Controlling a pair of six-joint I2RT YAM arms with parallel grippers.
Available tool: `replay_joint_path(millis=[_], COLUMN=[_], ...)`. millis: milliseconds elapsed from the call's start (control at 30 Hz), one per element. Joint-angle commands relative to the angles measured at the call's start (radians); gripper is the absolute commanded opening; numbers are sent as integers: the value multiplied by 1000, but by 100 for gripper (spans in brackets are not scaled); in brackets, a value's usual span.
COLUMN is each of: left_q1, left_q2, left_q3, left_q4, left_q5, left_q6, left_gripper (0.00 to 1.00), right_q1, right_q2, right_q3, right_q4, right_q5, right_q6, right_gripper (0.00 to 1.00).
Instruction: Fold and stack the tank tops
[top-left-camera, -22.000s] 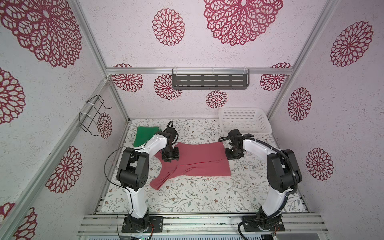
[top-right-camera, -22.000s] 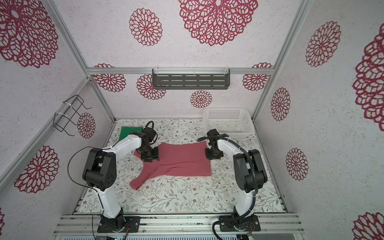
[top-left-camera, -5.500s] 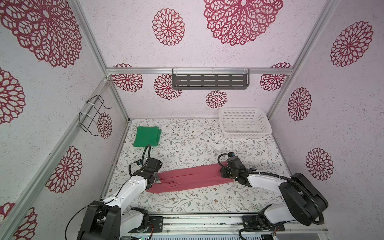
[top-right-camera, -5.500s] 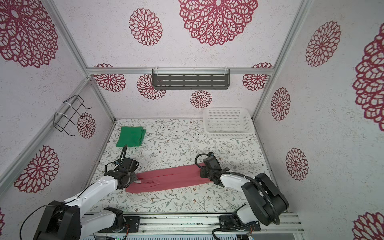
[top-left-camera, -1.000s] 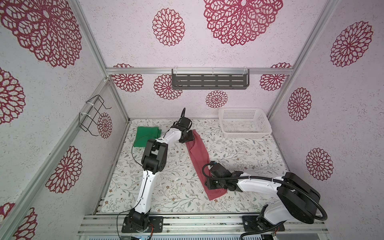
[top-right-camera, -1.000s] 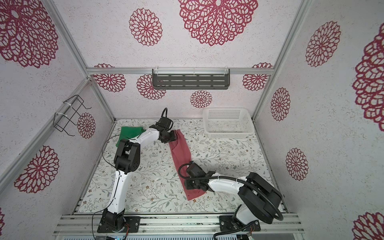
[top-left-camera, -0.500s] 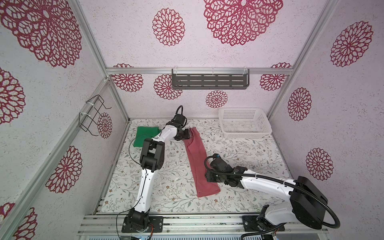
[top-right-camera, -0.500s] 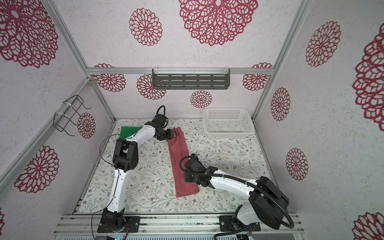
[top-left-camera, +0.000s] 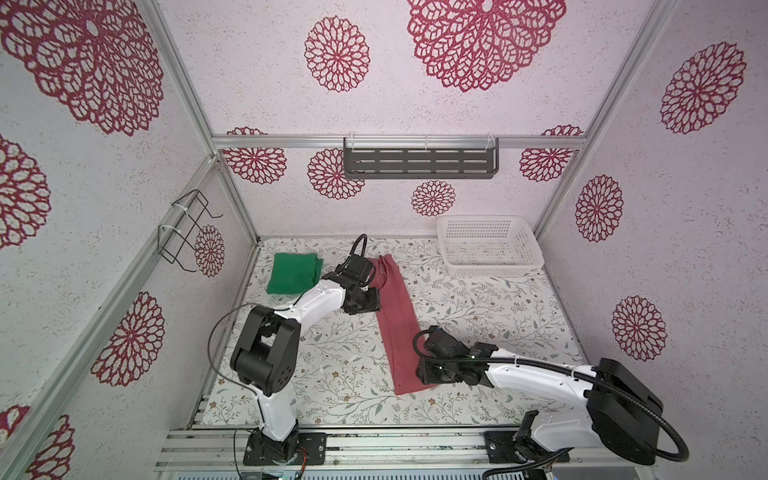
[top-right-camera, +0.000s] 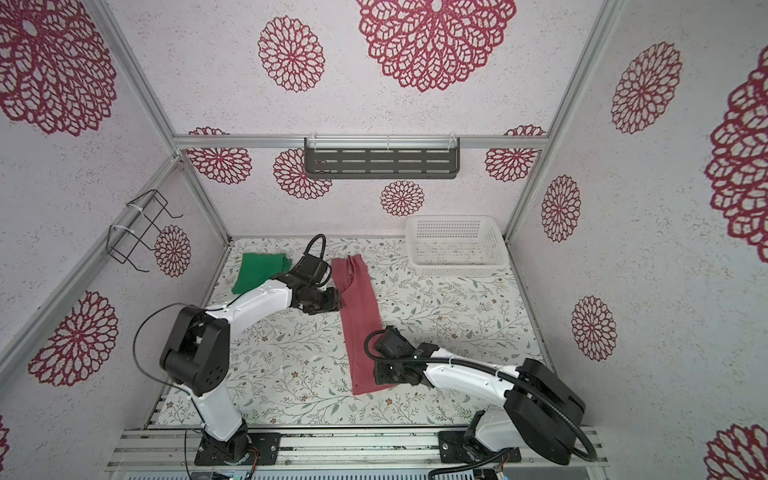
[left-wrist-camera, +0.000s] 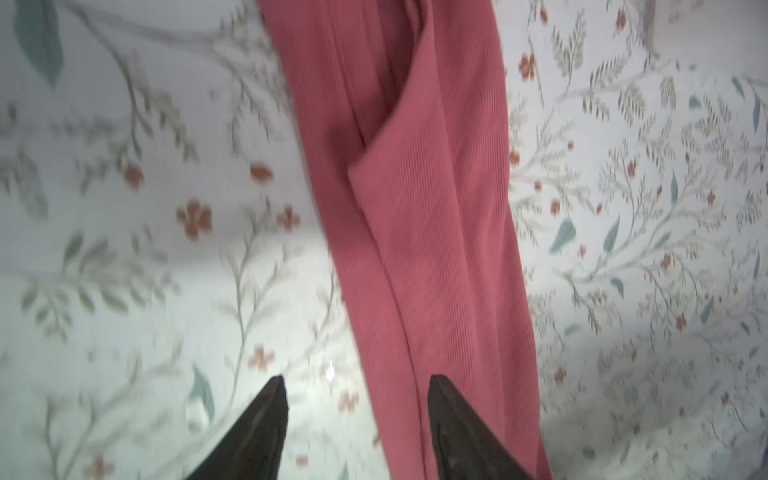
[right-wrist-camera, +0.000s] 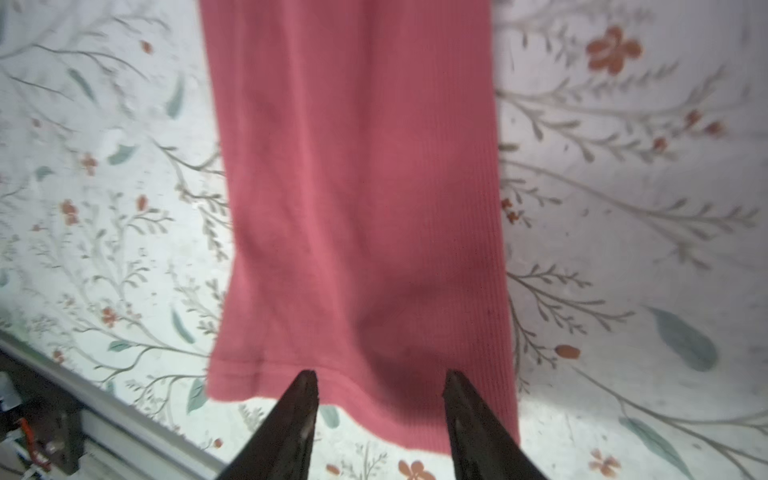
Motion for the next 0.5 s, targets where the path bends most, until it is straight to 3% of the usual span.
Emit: replay_joint_path(millis=[0,200,467], left_q1=[-117,-342,-521], left_q2=[-163,-407,-406], left_q3=[-164,-506,-705], left_q4=[11,276,614], left_q5=[-26,-32,-117], left_q6=[-205,-645,-936], left_gripper=[62,69,67], right_q1=[-98,-252,-272], right_q2=[-107,-150,-181], right_q3=[45,-68,-166], right_q4=[-127,-69,40], right_q5=[-39,-237,-351], right_q6=[-87,-171,-167], right_gripper=[58,53,47])
